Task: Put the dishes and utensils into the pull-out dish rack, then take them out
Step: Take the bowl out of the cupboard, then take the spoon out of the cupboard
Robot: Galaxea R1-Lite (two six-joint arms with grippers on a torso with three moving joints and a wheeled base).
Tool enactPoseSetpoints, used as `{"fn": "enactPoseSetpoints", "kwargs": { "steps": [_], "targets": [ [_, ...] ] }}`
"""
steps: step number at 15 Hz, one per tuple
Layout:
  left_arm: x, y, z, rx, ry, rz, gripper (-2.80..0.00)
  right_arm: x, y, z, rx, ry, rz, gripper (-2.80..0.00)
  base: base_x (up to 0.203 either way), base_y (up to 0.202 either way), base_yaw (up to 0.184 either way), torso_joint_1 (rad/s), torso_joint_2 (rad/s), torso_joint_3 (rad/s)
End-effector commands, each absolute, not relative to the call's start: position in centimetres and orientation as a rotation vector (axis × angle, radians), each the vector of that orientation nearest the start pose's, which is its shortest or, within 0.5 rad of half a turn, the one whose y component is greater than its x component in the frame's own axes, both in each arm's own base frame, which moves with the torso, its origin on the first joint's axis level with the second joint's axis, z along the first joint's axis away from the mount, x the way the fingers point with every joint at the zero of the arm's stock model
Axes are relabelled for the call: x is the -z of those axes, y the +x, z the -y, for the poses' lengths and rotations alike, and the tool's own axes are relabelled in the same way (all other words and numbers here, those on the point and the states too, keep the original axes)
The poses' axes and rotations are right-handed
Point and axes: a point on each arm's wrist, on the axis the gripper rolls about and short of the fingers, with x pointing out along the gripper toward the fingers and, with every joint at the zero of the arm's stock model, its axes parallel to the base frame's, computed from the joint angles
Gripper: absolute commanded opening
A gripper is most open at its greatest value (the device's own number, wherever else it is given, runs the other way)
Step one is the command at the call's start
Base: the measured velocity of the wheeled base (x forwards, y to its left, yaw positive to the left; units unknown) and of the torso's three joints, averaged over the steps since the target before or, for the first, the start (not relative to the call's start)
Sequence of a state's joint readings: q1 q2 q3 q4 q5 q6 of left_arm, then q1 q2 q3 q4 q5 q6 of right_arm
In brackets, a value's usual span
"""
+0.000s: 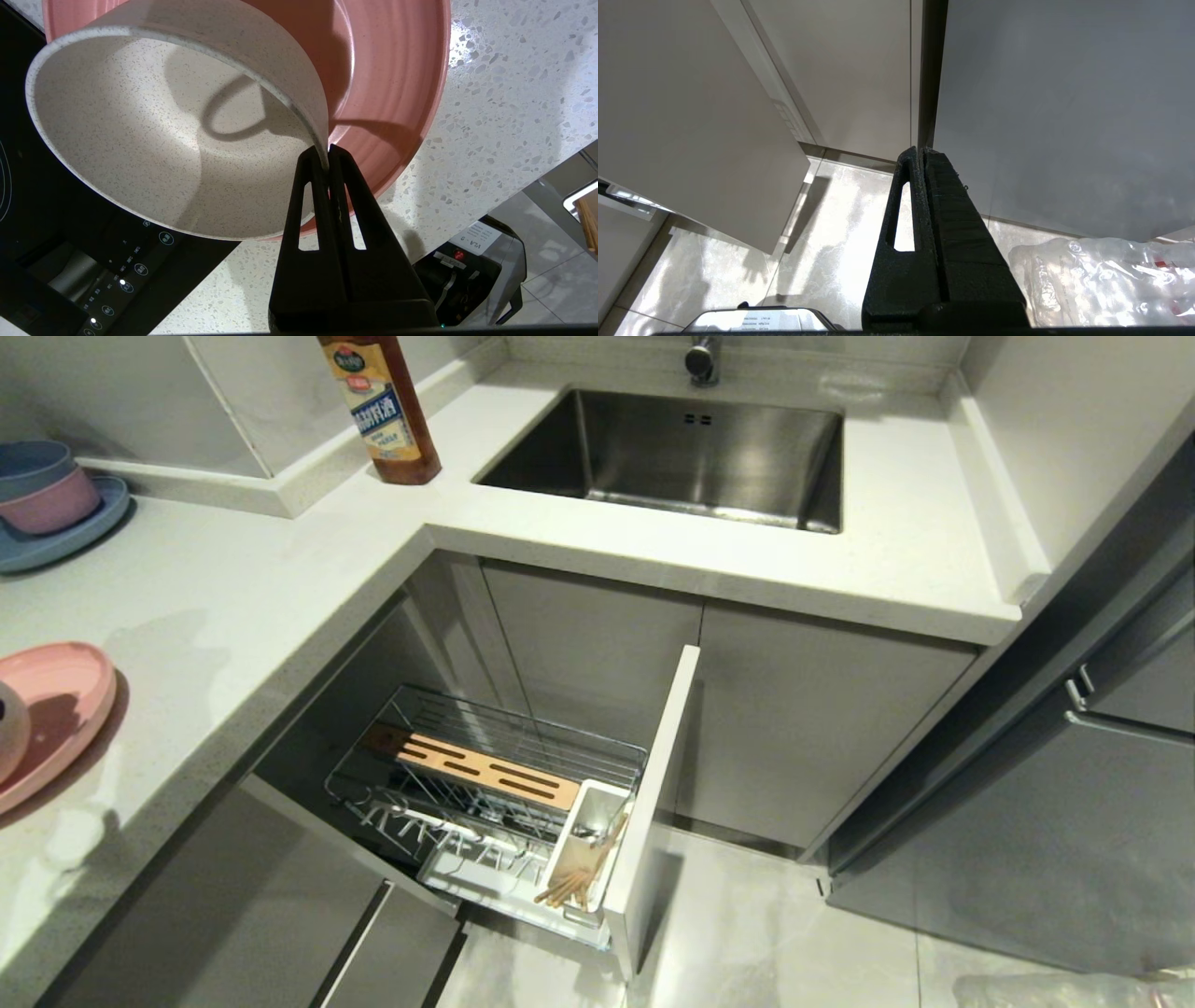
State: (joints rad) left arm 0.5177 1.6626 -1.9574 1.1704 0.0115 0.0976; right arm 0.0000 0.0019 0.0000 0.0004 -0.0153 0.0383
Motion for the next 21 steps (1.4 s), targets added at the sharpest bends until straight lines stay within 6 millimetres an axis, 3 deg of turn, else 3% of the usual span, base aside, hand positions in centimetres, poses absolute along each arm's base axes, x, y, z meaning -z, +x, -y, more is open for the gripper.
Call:
{"fn": "enactPoseSetpoints", "kwargs": {
  "steps": [1,7,8,15,21],
  "targets": [
    [-34.2,20.7,-11.8,-0.452,-0.134,-0.887,-2.8,-7.5,-2.3,0.0,0.017,0.038,-0.003,-2.8,0.0,0.0,0.0,0.0,0.0,0.0],
    [-34.4,20.5,-11.8,-0.456,-0.133,-0.878,-2.8,-7.5,-2.2,0.0,0.015,0.038,-0.004,-2.8,0.0,0.0,0.0,0.0,0.0,0.0],
    [-34.4,20.5,-11.8,-0.456,-0.132,-0.876,0.0,-7.5,-2.2,0.0,0.015,0.038,-0.005,-2.8,0.0,0.0,0.0,0.0,0.0,0.0],
    [-35.1,20.0,-11.8,-0.48,-0.135,-0.82,0.0,-7.5,-2.3,0.0,0.015,0.038,-0.004,-2.8,0.0,0.0,0.0,0.0,0.0,0.0],
    [-38.5,16.5,-9.8,-0.519,-0.119,-0.594,0.0,-7.5,-2.2,0.0,0.015,0.038,-0.004,-2.8,0.0,0.0,0.0,0.0,0.0,0.0]
  ]
}}
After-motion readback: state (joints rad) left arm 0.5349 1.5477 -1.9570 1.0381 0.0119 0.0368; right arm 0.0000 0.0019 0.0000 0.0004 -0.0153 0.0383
